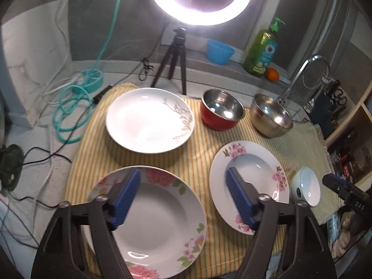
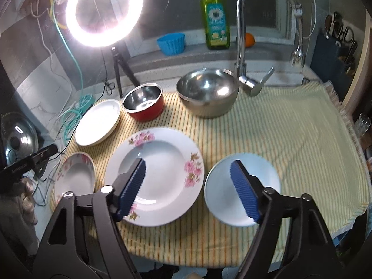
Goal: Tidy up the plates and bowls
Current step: 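Move the right tool to the pink-blossom plate rim while the left tool approaches the rose plate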
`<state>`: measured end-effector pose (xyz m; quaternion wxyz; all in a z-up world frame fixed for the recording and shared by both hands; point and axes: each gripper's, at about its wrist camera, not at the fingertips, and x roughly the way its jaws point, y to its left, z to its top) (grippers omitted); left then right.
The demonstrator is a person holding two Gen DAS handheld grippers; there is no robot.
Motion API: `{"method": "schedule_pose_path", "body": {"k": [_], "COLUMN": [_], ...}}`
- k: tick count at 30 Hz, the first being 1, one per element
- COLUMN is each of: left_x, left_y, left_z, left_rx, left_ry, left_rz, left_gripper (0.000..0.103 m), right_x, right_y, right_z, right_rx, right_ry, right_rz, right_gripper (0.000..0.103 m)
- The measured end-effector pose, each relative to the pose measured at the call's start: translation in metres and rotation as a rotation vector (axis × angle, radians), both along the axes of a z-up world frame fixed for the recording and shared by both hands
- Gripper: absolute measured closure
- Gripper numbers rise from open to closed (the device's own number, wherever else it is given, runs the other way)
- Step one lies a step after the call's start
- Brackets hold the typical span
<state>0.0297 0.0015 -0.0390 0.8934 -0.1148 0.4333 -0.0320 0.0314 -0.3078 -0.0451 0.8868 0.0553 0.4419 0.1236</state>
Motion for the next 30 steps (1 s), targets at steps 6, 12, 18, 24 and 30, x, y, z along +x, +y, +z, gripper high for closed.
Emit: {"method": "schedule_pose_path", "body": {"k": [6,12,18,24,30], "left_x": [0.026,0.058,0.082,0.103,0.123], "left_y": [-0.017,-0.032,-0.048,-0.055,-0.059], "left_z": [-0.014,-0.032,-0.043,-0.054,-0.064], "left_rx": [-0.019,-0.066,-0.056,-0.042,-0.041], "left_ry": [0.055,0.126,0.164,0.193,0.229], "left_rz": [-0.150,-0.257,-0.350,-0.399,-0.423], "left_gripper": [0.054,0.064,0.072,0.075,0.076], "right_x": [-0.013,-0.022,-0.024,-0.019,-0.018], "right_y": [-0.001,0.003,0.003,-0.010,-0.017], "right_z": [-0.029,-0.049,-0.066,-0.091,-0.101], "right_rx": [0.082,0.127,0.160,0.245,0.298], "right_ry": [0.132,0.197,0.238,0.310,0.326], "right_rz": [0.020,0.011,0.000,-0.075,-0.116], "right_gripper": [0.052,0.062,0.073,0.079,0.079]}}
